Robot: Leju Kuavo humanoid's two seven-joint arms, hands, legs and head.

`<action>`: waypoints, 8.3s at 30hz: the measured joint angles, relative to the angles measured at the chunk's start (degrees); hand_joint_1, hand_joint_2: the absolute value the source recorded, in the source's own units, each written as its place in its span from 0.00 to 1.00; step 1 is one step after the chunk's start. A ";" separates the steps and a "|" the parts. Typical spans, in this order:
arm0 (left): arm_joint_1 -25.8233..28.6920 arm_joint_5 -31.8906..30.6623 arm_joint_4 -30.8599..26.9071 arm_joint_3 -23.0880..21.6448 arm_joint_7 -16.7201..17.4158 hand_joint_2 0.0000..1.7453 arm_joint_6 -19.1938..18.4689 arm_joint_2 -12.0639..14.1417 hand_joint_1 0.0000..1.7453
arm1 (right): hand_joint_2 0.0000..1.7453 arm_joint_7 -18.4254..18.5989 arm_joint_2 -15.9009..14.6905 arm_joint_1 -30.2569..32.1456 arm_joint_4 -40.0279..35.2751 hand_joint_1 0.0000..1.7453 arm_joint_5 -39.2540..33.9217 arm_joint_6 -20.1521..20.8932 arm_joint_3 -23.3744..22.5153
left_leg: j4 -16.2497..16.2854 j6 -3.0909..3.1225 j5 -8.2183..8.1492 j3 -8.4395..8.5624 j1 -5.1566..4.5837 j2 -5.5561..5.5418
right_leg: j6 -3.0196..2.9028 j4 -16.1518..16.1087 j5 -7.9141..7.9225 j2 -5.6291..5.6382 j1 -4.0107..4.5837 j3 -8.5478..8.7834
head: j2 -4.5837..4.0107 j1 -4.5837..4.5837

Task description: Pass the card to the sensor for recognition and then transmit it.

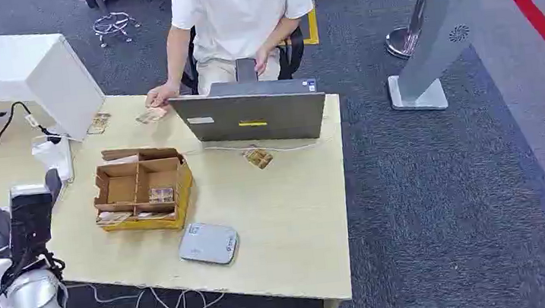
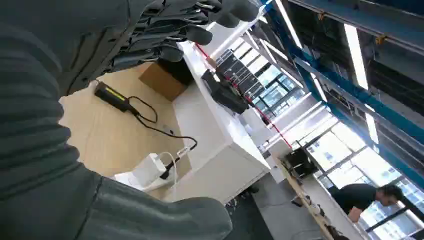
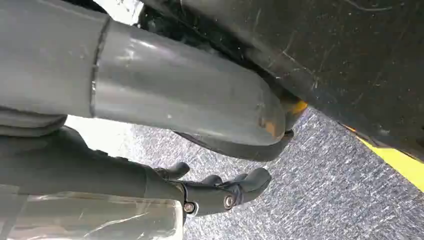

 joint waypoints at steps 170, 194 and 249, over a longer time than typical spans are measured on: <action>1.52 -62.07 20.39 -44.89 39.95 1.00 -17.77 -0.87 1.00 | 0.00 8.48 1.22 -0.19 0.55 0.00 7.23 -0.17 2.12 | 0.03 0.09 0.15 -0.20 -0.02 0.13 | 0.00 -0.02 0.25 0.06 0.01 -0.19 | 0.00 0.04; -28.26 -61.94 19.19 -55.45 48.14 1.00 14.18 27.02 1.00 | 0.00 5.01 1.22 -0.12 0.57 0.00 10.51 -0.17 2.73 | -0.07 -0.16 0.59 -0.51 0.35 0.18 | -0.24 0.07 0.65 0.16 0.38 -0.51 | 0.00 0.07; -15.76 -62.05 12.77 -51.82 41.26 1.00 3.67 17.14 0.00 | 0.00 7.43 2.10 -0.27 0.81 0.00 5.86 -0.20 -0.46 | -0.07 -0.09 0.54 -0.61 0.09 0.32 | -0.20 0.02 0.65 0.32 0.17 -0.65 | 0.00 0.22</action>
